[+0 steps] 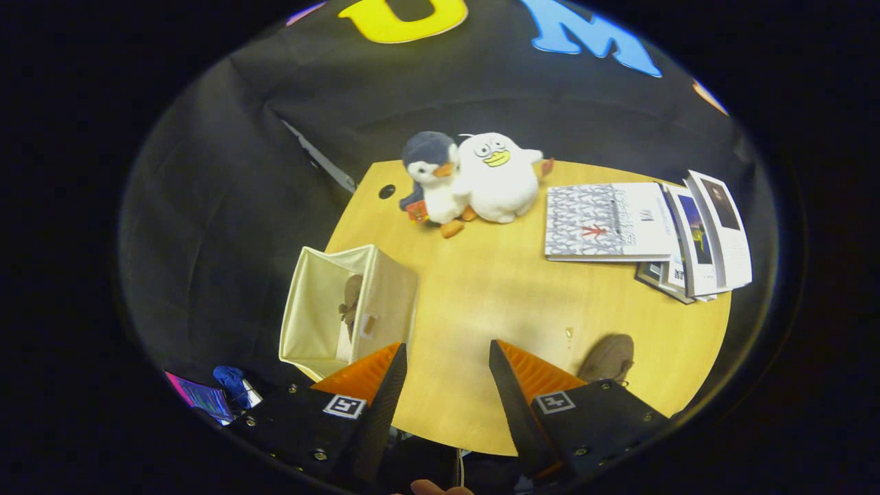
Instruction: Open the storage box then place both shoes into the box .Put the left shoe in first, then the right shoe, with the right side of both shoes facing outward in a uniform manner.
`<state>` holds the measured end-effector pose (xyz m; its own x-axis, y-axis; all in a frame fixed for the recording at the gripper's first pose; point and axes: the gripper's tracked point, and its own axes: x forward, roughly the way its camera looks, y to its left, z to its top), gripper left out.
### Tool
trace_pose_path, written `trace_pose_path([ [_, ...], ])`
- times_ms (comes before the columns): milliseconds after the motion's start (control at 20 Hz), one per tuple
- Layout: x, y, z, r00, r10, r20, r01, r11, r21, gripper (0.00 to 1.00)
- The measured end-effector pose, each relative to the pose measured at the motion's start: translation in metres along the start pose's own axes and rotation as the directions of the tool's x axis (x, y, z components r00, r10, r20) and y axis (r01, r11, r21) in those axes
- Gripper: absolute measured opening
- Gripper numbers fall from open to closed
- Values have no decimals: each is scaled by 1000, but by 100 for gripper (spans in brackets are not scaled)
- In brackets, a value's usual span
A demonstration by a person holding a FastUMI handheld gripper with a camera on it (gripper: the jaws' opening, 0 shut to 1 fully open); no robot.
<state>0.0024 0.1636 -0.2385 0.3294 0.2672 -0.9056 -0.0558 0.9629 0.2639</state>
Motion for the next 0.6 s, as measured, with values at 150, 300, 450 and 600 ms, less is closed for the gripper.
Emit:
trace_pose_path([
  [150,-2,-51,-21,999,-40,-14,41,998,45,75],
  [300,0,-94,-44,997,-73,-39,77,992,103,75],
  [450,1,-132,-65,993,-105,-62,112,985,129,75],
  [600,7,-168,-93,985,-136,-110,151,978,145,75],
])
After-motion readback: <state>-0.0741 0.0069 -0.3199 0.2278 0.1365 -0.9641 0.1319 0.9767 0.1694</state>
